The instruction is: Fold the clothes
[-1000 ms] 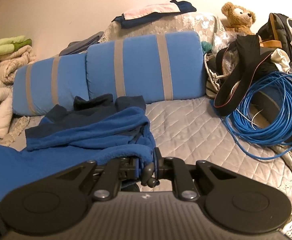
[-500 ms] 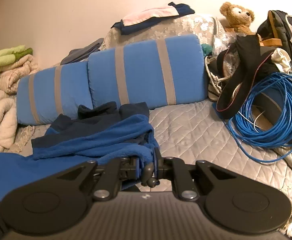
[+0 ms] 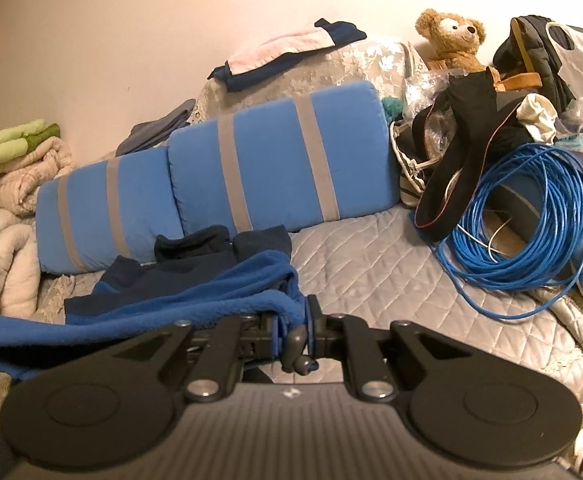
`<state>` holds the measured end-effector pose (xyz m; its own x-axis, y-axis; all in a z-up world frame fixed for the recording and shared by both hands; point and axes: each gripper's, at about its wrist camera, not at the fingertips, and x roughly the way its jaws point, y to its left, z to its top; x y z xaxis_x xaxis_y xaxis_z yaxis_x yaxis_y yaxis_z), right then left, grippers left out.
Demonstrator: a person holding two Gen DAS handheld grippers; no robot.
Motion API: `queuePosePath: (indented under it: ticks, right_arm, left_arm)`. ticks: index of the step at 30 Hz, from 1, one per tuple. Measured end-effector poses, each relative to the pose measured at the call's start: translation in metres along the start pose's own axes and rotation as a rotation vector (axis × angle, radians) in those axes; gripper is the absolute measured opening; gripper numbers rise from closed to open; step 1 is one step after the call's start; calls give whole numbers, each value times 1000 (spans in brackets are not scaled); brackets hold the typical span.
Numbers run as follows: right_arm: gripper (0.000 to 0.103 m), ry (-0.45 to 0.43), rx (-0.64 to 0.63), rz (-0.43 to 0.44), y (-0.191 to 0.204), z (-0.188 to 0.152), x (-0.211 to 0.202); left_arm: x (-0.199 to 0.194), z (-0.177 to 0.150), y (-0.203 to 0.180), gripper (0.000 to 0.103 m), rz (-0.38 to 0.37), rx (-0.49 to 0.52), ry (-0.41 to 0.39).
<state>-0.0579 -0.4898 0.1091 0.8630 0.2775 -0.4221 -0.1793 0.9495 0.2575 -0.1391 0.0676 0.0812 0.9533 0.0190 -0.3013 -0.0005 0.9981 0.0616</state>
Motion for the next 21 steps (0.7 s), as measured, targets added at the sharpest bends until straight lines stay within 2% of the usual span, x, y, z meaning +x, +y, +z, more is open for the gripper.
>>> queuePosePath:
  ticks: [6,10,15,18,21]
  right_arm:
    - [13,42,-20,-10,0,-7,-15]
    - [14,90,-41,-35,1,-10,-7]
    - [14,141,-83,-70,8,-5,10]
    - [14,189,-91,-60,8,8,22]
    - [14,262,-96,-29,9,29,39]
  left_arm:
    - [-8,-9,-2,17,25,54,80]
    - [5,-13,-3,17,34,107,156]
    - [16,-8,3,17,8,95,208]
    - [25,1,13,17,-30,67,252]
    - [44,15,21,17,-72,80,325]
